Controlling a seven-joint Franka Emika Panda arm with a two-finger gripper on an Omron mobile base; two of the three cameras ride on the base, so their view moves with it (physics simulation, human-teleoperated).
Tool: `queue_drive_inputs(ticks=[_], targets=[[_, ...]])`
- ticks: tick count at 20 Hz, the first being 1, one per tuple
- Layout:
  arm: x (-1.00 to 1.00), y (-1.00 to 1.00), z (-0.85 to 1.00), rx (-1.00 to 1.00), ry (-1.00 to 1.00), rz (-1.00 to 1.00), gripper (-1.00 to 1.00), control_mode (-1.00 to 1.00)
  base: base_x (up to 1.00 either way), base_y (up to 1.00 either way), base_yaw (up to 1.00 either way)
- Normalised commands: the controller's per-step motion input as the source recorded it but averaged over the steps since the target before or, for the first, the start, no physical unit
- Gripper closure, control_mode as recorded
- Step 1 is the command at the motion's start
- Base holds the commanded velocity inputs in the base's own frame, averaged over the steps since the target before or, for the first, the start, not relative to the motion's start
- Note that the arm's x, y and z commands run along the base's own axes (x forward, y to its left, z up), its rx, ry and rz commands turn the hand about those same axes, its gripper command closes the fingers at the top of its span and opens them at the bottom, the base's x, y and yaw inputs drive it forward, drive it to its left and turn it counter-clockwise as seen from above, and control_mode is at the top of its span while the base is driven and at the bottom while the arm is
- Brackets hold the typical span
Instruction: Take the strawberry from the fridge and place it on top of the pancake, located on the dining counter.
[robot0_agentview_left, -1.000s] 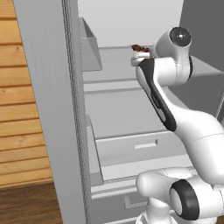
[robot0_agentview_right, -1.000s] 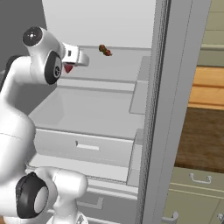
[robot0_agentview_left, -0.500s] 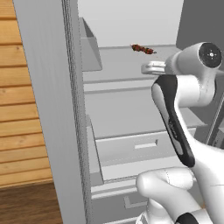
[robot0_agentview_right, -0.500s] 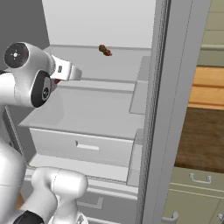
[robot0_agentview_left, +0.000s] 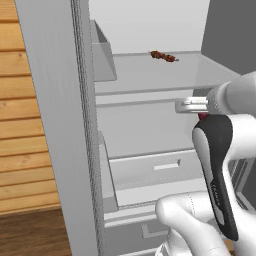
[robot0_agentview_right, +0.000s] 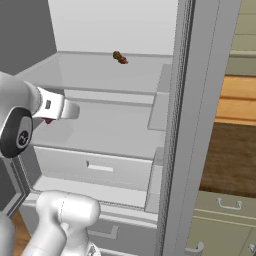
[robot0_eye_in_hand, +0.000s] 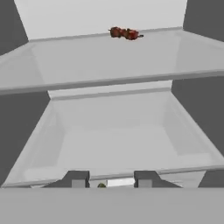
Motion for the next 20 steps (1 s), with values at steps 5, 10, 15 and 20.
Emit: queue_drive_inputs(ticks=[5, 10, 15, 20], targets=[[-0.52, -0.07, -0.67, -0.10, 0.31, 0.01, 1.00, -1.00, 0.00, 0.00, 0.00], [-0.28, -0.07, -0.93, 0.00, 0.03, 0.04, 1.00, -1.00, 0.00, 0.00, 0.00], [0.00, 0.00, -0.59, -0.02, 0.01, 0.04, 1.00, -1.00, 0.00, 0.00, 0.00], [0.00, 0.00, -0.24, -0.03, 0.00, 0.00, 1.00, -1.00, 0.00, 0.00, 0.00]])
